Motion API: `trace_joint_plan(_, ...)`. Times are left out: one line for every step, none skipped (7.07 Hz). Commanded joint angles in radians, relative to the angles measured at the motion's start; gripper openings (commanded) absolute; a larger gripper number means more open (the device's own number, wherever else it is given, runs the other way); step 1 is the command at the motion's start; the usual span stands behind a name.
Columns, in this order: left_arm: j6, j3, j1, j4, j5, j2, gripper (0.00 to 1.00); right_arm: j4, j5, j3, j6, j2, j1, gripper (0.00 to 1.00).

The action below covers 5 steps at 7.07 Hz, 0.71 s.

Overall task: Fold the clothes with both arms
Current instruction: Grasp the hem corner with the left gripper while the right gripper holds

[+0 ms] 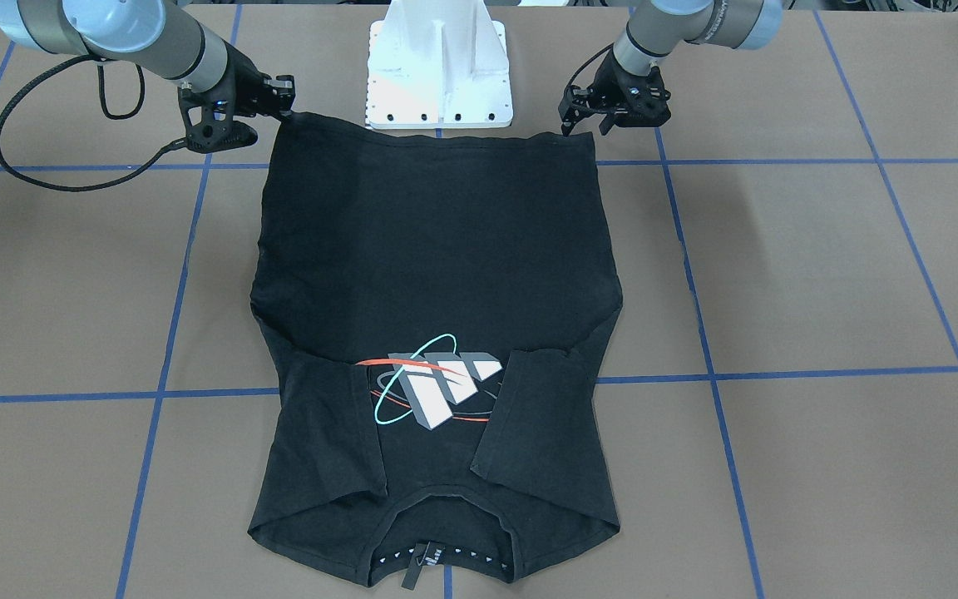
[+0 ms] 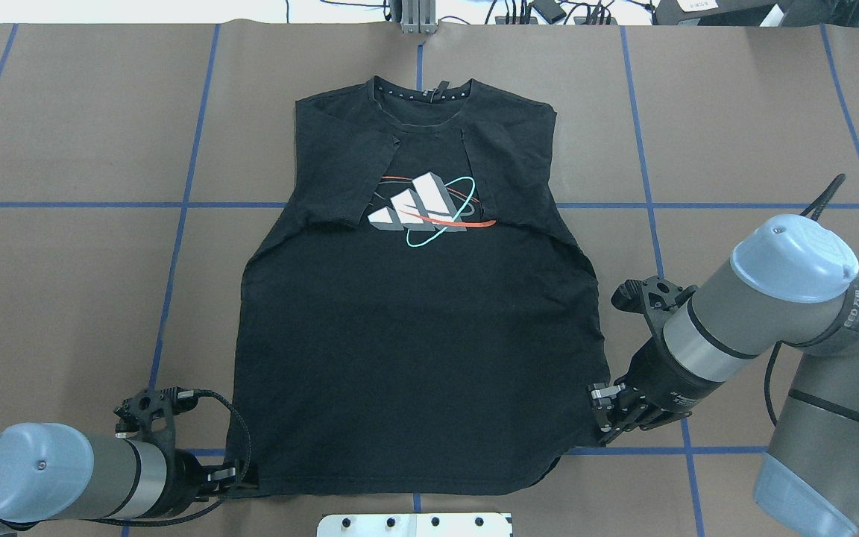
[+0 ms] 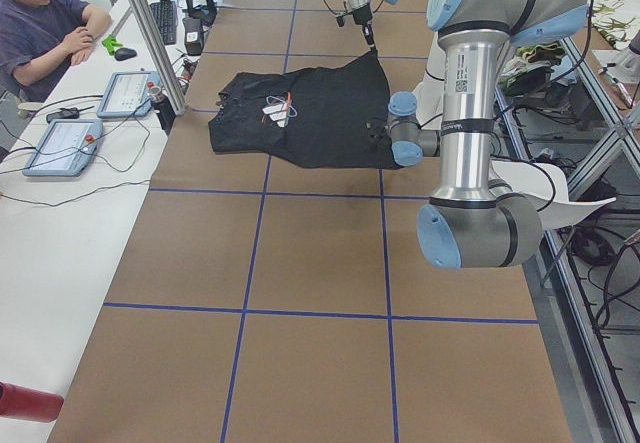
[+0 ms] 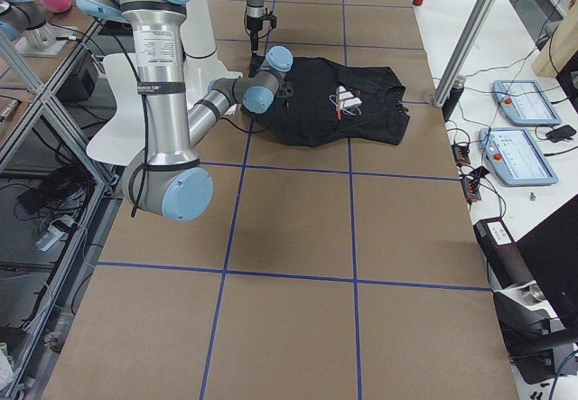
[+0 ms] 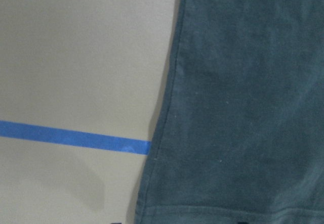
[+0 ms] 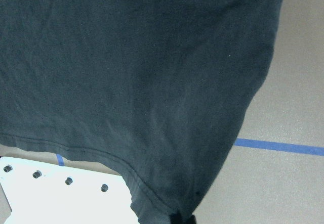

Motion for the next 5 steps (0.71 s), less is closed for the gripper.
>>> trace_joint_plan(0.0, 0.006, 0.006, 0.001, 0.001, -0.004, 0.75, 0.0, 0.0, -0.002, 0.0, 0.013, 0.002, 0.0)
trace_joint_plan(-0.001, 0.011, 0.011, 0.001, 0.001, -0.005, 0.75, 0.0, 0.0, -0.004, 0.002, 0.014, 0.0, 0.0)
trace_joint_plan(-0.001, 0.013, 0.012, 0.001, 0.001, -0.008, 0.75, 0.0, 0.0, -0.004, 0.002, 0.013, 0.0, 0.0)
trace_joint_plan(-0.001, 0.014, 0.016, 0.003, 0.001, -0.008, 0.75, 0.0, 0.0, -0.004, 0.002, 0.013, 0.0, 0.0)
trace_joint_plan(-0.001, 0.022, 0.016, 0.003, 0.001, -0.015, 0.75, 0.0, 0.0, -0.002, 0.002, 0.013, 0.002, 0.0)
